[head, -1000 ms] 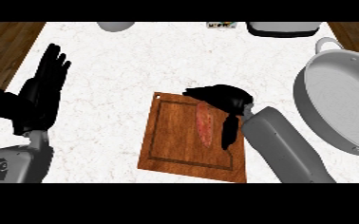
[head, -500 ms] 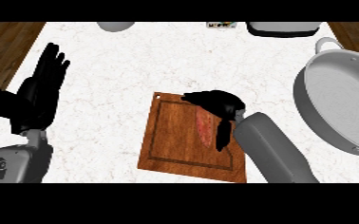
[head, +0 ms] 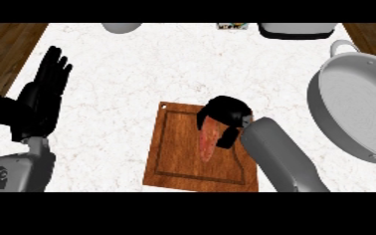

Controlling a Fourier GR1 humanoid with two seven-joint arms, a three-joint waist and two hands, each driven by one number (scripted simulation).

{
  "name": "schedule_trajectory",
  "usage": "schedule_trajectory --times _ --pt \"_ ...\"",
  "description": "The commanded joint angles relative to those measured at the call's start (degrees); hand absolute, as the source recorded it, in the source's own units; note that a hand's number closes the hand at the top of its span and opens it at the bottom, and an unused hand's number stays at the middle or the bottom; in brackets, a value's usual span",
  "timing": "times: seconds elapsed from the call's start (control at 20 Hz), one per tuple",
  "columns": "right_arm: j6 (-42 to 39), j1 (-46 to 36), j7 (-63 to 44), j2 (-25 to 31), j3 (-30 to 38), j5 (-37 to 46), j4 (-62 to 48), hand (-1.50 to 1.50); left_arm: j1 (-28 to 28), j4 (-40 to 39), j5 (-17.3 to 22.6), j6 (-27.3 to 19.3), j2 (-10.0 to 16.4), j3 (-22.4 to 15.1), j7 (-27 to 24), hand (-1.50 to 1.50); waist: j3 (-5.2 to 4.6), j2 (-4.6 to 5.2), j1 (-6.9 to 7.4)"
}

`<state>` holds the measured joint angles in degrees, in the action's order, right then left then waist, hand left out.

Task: Pick the sweet potato from the cutting board and place it in the pot

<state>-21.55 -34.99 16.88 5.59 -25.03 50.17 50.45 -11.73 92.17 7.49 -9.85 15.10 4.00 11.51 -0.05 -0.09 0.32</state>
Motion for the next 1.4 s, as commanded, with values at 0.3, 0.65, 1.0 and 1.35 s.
schedule_trajectory --times 0.3,0.65,1.0,1.35 --pt "0.20 2.64 4.23 -1.59 1.17 5.38 0.71 1.50 -0.60 3.30 -1.40 -0.18 -1.50 0.92 4.23 0.00 0.06 0.05 -0.20" --pt "6.58 16.44 -10.33 -1.57 3.58 6.46 12.53 1.50 1.33 2.21 -0.70 0.40 0.31 4.02 2.59 0.00 -0.02 -1.08 -3.23" --pt "11.33 33.92 -23.61 -3.16 1.07 8.68 38.04 1.50 3.31 2.97 -0.90 0.28 0.03 4.25 1.87 0.00 -0.09 -1.46 -4.59" --pt "19.13 40.61 -29.94 -5.13 7.27 6.83 64.55 1.50 4.33 3.66 -2.33 -0.41 -0.88 2.71 2.28 0.00 0.00 -1.37 -4.85"
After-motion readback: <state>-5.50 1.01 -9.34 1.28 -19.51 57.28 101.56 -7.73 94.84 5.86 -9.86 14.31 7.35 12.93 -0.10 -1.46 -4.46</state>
